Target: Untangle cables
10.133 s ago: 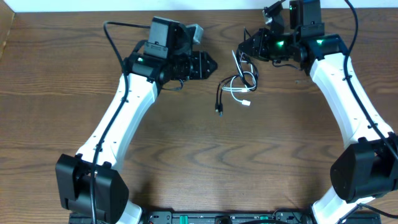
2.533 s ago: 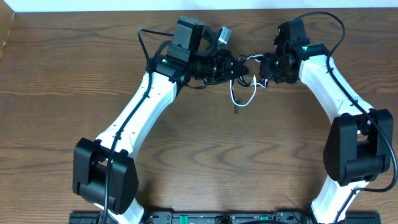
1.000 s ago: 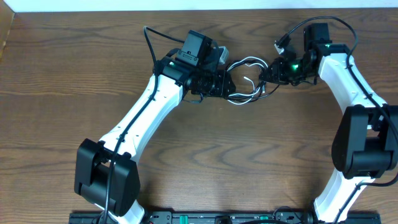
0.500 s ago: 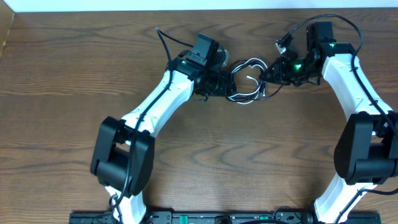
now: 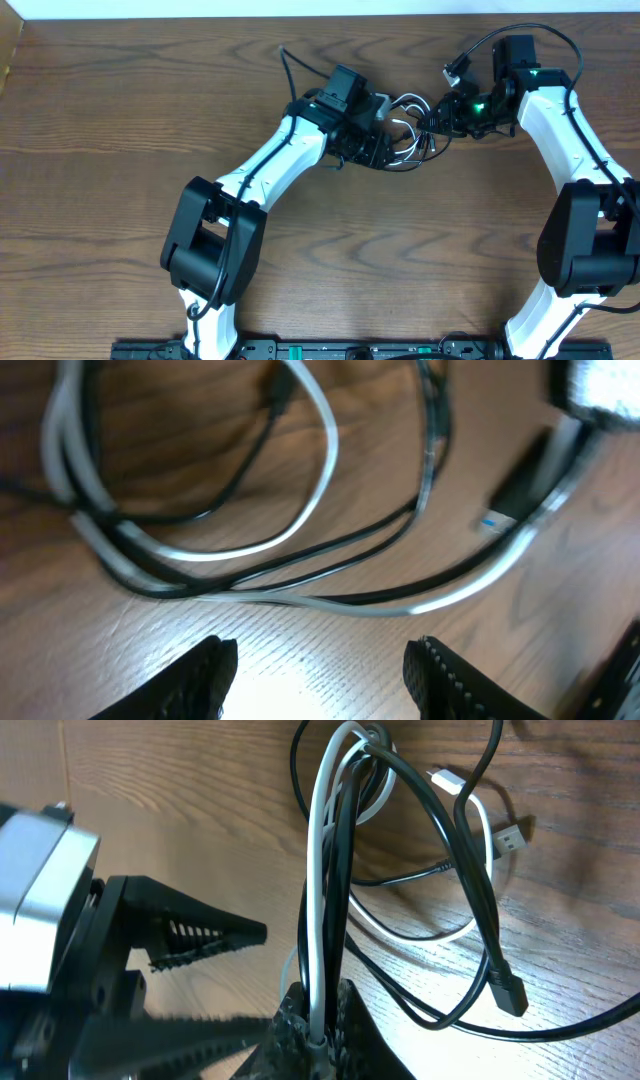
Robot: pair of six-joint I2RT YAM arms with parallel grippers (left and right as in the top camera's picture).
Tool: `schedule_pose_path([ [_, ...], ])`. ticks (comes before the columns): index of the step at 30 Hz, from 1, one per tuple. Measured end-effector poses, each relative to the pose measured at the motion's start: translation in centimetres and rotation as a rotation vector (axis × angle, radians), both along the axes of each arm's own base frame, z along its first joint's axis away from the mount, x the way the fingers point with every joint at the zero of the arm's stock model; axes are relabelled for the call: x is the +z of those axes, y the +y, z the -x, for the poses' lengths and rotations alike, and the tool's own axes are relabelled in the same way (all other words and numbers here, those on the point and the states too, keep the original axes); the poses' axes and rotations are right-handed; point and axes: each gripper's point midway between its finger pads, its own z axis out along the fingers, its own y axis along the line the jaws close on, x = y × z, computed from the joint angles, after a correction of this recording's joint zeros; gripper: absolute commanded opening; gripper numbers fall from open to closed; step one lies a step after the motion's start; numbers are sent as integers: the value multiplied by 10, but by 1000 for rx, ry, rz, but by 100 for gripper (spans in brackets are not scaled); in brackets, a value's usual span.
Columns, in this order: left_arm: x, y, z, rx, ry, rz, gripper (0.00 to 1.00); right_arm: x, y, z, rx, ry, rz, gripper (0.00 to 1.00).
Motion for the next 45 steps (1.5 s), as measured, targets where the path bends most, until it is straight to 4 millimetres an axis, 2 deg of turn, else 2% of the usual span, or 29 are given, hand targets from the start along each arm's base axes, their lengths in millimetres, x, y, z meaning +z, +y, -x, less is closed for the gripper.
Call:
schedule_pose_path([
  [7,8,-12,-15,-98,-161,27,60,0,0,0,0,2,0,1],
  [19,8,-15,-14,-205,-243,10,57,-1,0,4,0,22,1,1],
  [22,2,-16,-14,-209,-240,8,54,-1,0,4,0,22,1,1],
  [24,-10,-17,-14,-213,-224,0,50,-1,0,4,0,22,1,1],
  [26,-29,-19,-11,-222,-191,-16,43,-1,0,4,0,22,1,1],
  [28,-35,-20,-10,-228,-184,-20,43,-1,0,4,0,22,1,1],
  [35,-33,-25,-13,-231,-209,-7,43,-1,0,5,0,24,1,1],
  [38,-32,-33,-9,-247,-218,-1,42,-1,0,5,0,26,1,9],
  [39,-31,-36,-7,-256,-221,2,42,-1,0,5,-2,29,1,19],
  [41,-31,-46,1,-279,-226,7,42,-2,0,5,1,22,4,28],
  [45,-30,-52,6,-294,-228,10,41,-8,-10,1,-46,42,58,35],
])
